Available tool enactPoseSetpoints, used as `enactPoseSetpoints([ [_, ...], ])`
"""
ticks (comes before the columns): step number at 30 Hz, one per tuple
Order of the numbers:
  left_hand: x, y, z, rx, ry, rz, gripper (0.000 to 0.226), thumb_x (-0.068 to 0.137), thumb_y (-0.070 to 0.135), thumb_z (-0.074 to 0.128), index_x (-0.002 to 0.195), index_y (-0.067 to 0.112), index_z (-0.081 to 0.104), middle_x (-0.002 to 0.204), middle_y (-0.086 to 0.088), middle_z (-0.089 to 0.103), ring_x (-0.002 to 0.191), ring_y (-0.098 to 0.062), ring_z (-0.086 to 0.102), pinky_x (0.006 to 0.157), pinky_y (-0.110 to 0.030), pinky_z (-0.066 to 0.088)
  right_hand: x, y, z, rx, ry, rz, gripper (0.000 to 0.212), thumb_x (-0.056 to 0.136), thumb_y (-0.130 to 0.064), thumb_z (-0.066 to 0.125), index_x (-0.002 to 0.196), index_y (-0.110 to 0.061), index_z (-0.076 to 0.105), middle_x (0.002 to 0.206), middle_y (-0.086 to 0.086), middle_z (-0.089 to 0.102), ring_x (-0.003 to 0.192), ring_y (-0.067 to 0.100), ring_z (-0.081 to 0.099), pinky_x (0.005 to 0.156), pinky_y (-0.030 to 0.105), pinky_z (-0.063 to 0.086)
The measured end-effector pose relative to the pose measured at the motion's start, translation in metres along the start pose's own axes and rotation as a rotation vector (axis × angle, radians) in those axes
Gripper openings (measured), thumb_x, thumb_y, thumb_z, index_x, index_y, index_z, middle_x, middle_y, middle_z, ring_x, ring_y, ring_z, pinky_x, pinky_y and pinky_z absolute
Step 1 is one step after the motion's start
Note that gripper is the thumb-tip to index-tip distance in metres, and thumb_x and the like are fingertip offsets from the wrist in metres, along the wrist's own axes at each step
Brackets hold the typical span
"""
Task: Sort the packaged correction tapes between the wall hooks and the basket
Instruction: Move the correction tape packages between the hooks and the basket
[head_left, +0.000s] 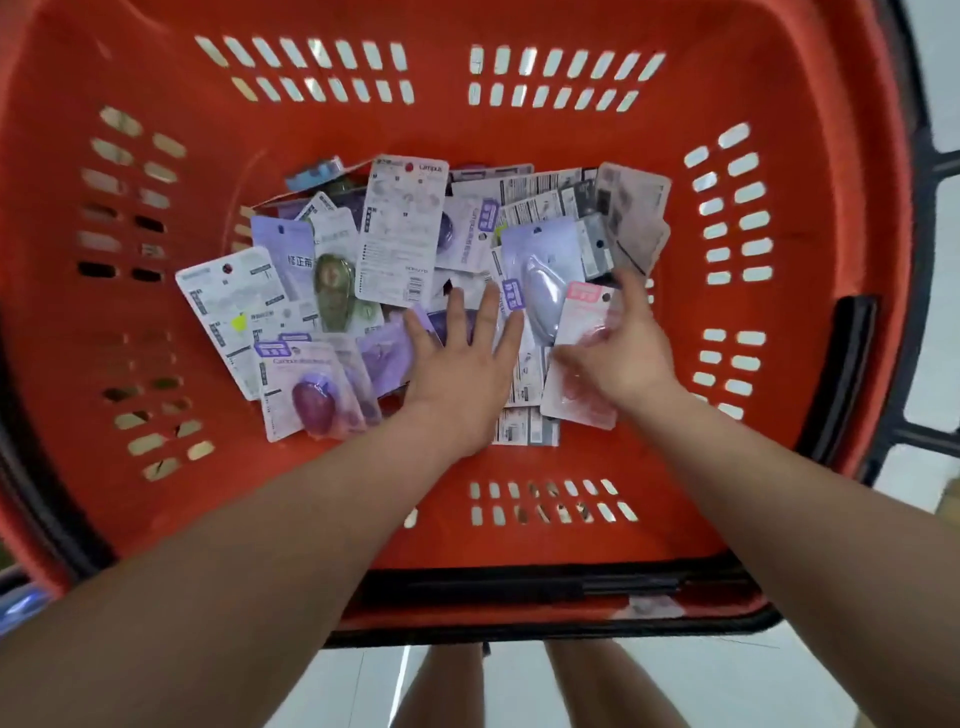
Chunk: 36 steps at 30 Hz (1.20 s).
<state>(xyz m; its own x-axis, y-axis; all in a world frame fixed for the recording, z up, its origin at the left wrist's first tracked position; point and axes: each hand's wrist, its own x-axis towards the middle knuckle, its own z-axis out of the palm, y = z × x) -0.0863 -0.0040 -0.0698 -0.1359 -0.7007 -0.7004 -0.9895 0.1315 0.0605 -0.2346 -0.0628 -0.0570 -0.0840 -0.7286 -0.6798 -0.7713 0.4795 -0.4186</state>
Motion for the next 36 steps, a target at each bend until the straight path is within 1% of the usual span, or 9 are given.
enactPoseSetpoints([
  [6,-0.002,-0.011,-0.009,-0.092,0.075,-0.073,0.086,0.090,0.026,0.057,0.155,0.012,0.002,0.164,-0.017,0.001,0.149,-0.038,0.012,0.112,-0.066,0.022,-0.012,-0.020,-0.032,0.136,0.075,-0.109,0.078,0.083,-0.011,0.078,0.148,-0.027,0.039,0.115,-0.020,0.052,0.096,0.001,0.054,0.081,0.010,0.041],
  [10,-0.007,-0.031,-0.030,-0.441,0.195,-0.074,0.054,0.086,0.003,0.054,0.138,0.011,0.042,0.127,-0.014,0.056,0.114,-0.034,0.056,0.087,-0.045,0.048,-0.016,-0.033,-0.055,0.188,0.099,-0.223,0.059,0.095,0.002,0.055,0.142,-0.032,0.043,0.118,-0.024,0.055,0.094,0.018,0.065,0.088,0.033,0.056],
  [14,-0.029,-0.056,-0.058,-1.026,0.217,-0.209,0.034,0.092,0.005,0.055,0.124,0.017,0.054,0.086,0.008,0.060,0.066,-0.009,0.059,0.049,-0.019,0.042,-0.017,-0.038,-0.064,0.192,0.076,-0.191,0.033,0.096,0.003,0.050,0.099,-0.025,0.066,0.095,-0.019,0.060,0.085,0.015,0.063,0.085,0.030,0.054],
  [16,-0.043,-0.068,-0.071,-1.291,0.260,-0.225,0.026,0.090,0.004,0.061,0.106,0.023,0.059,0.088,0.016,0.064,0.069,0.001,0.063,0.054,-0.012,0.049,-0.020,-0.042,-0.058,0.281,0.026,-0.125,0.036,0.098,-0.001,0.051,0.082,-0.027,0.069,0.091,-0.005,0.067,0.077,0.003,0.065,0.080,0.028,0.050],
  [18,-0.053,-0.072,-0.085,-1.503,0.327,-0.223,0.024,0.082,0.003,0.067,0.097,0.022,0.066,0.090,0.009,0.074,0.081,-0.006,0.071,0.076,-0.028,0.060,-0.025,-0.050,-0.048,0.410,-0.050,-0.084,0.034,0.099,-0.005,0.053,0.082,-0.028,0.071,0.101,0.002,0.071,0.091,0.009,0.067,0.084,0.032,0.053],
  [21,-0.059,-0.070,-0.099,-1.830,0.386,-0.175,0.034,0.080,-0.011,0.062,0.092,0.020,0.071,0.091,0.000,0.077,0.087,-0.022,0.074,0.079,-0.044,0.059,-0.030,-0.061,-0.037,0.576,-0.189,-0.060,0.021,0.095,-0.032,0.061,0.090,-0.024,0.079,0.103,0.001,0.075,0.110,0.027,0.066,0.102,0.053,0.049],
  [26,-0.063,-0.060,-0.113,-2.182,0.420,-0.117,0.038,0.080,-0.019,0.054,0.101,0.010,0.066,0.095,-0.008,0.075,0.089,-0.028,0.073,0.072,-0.045,0.060,-0.031,-0.067,-0.043,0.643,-0.467,-0.107,0.065,0.074,-0.080,0.057,0.100,-0.024,0.079,0.109,0.002,0.075,0.110,0.024,0.068,0.105,0.051,0.046],
  [31,-0.056,-0.046,-0.096,-2.272,0.496,-0.350,0.044,0.071,-0.010,0.061,0.115,-0.002,0.061,0.108,-0.020,0.070,0.097,-0.036,0.070,0.081,-0.054,0.057,-0.046,-0.068,-0.054,0.374,-0.889,-0.165,0.040,0.072,-0.021,0.078,0.112,-0.019,0.072,0.104,-0.001,0.077,0.092,0.020,0.074,0.076,0.027,0.059],
  [36,-0.071,-0.054,-0.095,-2.136,0.588,-0.441,0.028,0.086,-0.012,0.060,0.096,0.013,0.068,0.088,0.000,0.075,0.086,-0.022,0.073,0.079,-0.045,0.059,-0.051,-0.045,-0.044,0.449,-0.646,-0.005,0.033,0.086,-0.010,0.072,0.117,-0.018,0.068,0.098,0.002,0.078,0.082,0.026,0.076,0.065,0.036,0.062],
])
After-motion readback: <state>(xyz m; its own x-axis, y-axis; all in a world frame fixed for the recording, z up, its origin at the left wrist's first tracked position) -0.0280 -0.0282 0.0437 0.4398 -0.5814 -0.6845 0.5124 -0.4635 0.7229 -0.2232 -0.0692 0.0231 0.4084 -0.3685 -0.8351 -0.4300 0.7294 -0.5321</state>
